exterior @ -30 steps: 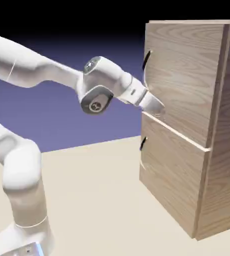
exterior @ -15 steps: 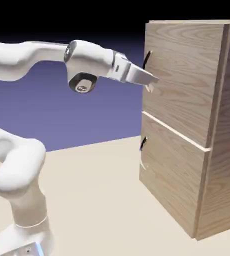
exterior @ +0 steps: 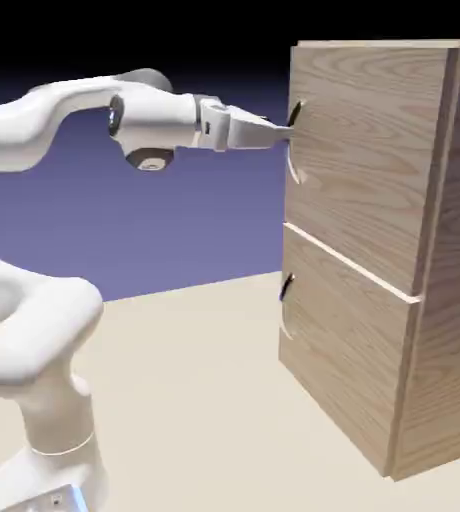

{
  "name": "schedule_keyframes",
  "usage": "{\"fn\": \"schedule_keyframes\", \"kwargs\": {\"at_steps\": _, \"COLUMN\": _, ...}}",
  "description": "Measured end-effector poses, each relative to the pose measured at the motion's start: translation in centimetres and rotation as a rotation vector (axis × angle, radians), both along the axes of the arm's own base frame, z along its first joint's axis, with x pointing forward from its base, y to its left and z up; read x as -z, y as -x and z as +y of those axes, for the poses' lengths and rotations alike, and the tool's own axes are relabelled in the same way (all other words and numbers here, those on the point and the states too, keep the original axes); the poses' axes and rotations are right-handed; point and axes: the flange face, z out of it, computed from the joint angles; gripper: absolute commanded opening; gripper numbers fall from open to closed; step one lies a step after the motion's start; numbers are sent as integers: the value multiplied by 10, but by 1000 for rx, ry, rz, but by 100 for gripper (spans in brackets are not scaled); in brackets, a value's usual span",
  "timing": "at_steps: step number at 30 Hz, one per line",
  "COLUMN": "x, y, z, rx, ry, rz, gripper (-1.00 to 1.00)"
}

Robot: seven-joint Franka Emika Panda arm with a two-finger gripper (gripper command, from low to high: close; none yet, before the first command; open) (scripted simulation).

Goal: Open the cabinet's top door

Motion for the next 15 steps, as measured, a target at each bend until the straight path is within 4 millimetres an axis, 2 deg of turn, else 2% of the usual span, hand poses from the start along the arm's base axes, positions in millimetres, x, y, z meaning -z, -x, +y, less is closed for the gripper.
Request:
{"fn": "schedule_keyframes", "kwargs": {"at_steps": 5, "x": 19, "y": -8, "z": 27, "rx": -4, "ry": 20, "rz": -44, "gripper": 100}}
{"fn": "schedule_keyframes", "kwargs": {"at_steps": 10, "x": 47, "y": -21, "z": 52, "rx": -7, "ry": 42, "rz": -74, "gripper": 100}}
{"fn": "schedule_keyframes", "kwargs": {"at_steps": 12, "x": 52, "y": -22, "z": 55, "rx": -7, "ry": 44, "rz": -77, "gripper": 100}}
{"fn": "schedule_keyframes", "kwargs": {"at_steps": 15, "x": 51, "y": -52, "z": 55, "rx": -7, "ry": 45, "rz": -78, "gripper": 100}}
